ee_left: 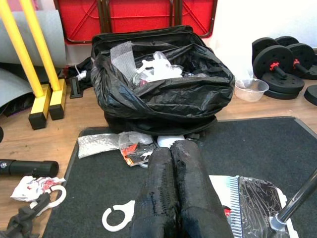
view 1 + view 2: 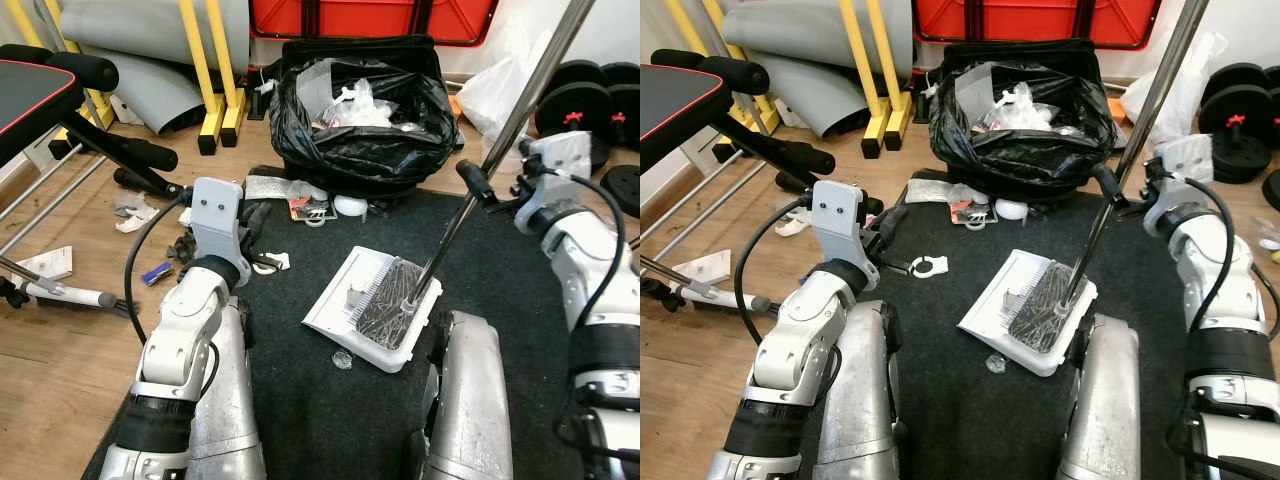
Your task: Sweep floor
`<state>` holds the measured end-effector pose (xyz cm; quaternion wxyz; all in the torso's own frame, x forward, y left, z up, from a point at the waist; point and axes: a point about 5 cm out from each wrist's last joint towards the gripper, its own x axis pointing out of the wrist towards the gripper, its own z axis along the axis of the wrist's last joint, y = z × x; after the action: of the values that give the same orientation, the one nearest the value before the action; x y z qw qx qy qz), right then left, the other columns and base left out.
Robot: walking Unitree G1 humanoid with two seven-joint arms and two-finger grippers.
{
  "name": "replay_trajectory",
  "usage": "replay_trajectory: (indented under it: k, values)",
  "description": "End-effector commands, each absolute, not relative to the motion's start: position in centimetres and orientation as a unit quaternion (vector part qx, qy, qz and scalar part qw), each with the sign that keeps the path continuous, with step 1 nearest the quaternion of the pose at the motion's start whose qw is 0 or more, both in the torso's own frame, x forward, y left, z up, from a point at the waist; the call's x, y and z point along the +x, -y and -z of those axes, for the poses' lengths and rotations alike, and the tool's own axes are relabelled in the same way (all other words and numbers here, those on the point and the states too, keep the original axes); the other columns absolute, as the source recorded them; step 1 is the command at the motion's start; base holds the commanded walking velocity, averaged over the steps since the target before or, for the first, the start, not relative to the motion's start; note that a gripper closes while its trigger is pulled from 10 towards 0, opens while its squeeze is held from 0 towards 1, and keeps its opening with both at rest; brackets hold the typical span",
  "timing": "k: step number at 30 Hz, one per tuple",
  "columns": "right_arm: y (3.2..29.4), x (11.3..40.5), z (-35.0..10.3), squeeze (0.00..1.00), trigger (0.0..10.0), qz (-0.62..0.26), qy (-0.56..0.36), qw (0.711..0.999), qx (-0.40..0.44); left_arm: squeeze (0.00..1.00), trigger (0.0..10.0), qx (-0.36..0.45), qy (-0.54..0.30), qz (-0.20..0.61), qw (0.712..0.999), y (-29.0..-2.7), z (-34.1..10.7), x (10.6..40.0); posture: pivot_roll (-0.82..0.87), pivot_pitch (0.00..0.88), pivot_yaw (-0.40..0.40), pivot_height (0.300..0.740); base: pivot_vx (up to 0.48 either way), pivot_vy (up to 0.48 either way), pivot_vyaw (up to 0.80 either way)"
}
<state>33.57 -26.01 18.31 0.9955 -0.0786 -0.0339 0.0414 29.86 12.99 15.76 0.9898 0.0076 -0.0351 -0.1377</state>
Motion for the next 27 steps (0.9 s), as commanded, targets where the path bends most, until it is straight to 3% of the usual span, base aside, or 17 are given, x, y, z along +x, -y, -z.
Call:
replay_trajectory:
  k: [1,2,3,4,15,16,18,19,21,22,25,26,27]
  values:
    - [25.2,33.7,-17.4,0.73,10.0,-0.031,0.019,0.997,-0.065,0.0,10.0,0.006,0.024,0.158,0.987,-13.0,-15.4,29.6,0.04,0.0,0.002,0.355,0.0,0.0,0.0]
    - [24.1,34.0,-17.0,0.65,10.0,-0.035,0.012,0.998,-0.053,0.0,10.0,0.006,0.024,0.159,0.987,-13.0,-15.4,29.6,0.04,0.0,0.0,0.355,0.0,0.0,0.0]
    - [22.9,34.1,-16.7,0.17,10.0,-0.042,0.005,0.998,-0.039,0.0,10.0,0.005,0.025,0.159,0.987,-13.0,-15.4,29.4,0.04,0.0,-0.005,0.355,0.0,0.0,0.0]
    - [22.0,34.3,-16.4,0.0,10.0,-0.048,-0.002,0.998,-0.029,0.0,10.0,0.005,0.026,0.16,0.987,-13.0,-15.4,29.4,0.04,0.0,-0.005,0.355,0.0,0.0,0.0]
    - [19.9,35.0,-14.6,0.0,10.0,0.0,-0.045,0.998,-0.046,0.0,10.0,-0.002,0.042,0.158,0.987,-13.5,-15.9,27.9,0.07,0.068,-0.051,0.355,0.0,0.0,0.0]
    - [19.9,35.0,-14.5,0.0,9.5,0.024,-0.048,0.997,-0.058,0.0,10.0,-0.008,0.045,0.157,0.987,-13.6,-16.0,27.6,0.08,0.074,-0.057,0.355,0.0,0.0,0.0]
    - [19.9,35.0,-14.5,0.0,9.5,0.024,-0.048,0.997,-0.058,0.0,10.0,-0.008,0.045,0.157,0.987,-13.6,-16.0,27.6,0.08,0.074,-0.057,0.355,0.0,0.0,0.0]
    - [20.1,35.0,-14.5,0.0,4.4,0.046,-0.049,0.995,-0.072,0.0,10.0,-0.014,0.046,0.156,0.987,-13.6,-16.0,27.3,0.08,0.078,-0.062,0.355,0.0,0.0,0.0]
    - [20.1,35.0,-14.5,0.0,4.4,0.046,-0.049,0.995,-0.072,0.0,10.0,-0.014,0.046,0.156,0.987,-13.6,-16.0,27.3,0.08,0.078,-0.062,0.355,0.0,0.0,0.0]
    - [20.3,34.9,-14.5,0.0,1.9,0.063,-0.049,0.994,-0.079,0.0,10.0,-0.019,0.047,0.155,0.987,-13.6,-16.0,27.2,0.07,0.079,-0.063,0.355,0.0,0.0,0.0]
    - [20.3,34.9,-14.5,0.0,1.9,0.063,-0.049,0.994,-0.079,0.0,10.0,-0.019,0.047,0.155,0.987,-13.6,-16.0,27.2,0.07,0.079,-0.063,0.355,0.0,0.0,0.0]
    - [20.6,34.8,-14.6,0.0,0.0,0.076,-0.051,0.993,-0.081,0.0,10.0,-0.021,0.048,0.155,0.987,-13.5,-16.0,27.2,0.07,0.077,-0.062,0.355,0.0,0.0,0.0]
    - [20.6,34.8,-14.6,0.0,0.0,0.076,-0.051,0.993,-0.081,0.0,10.0,-0.021,0.048,0.155,0.987,-13.5,-16.0,27.2,0.07,0.077,-0.062,0.355,0.0,0.0,0.0]
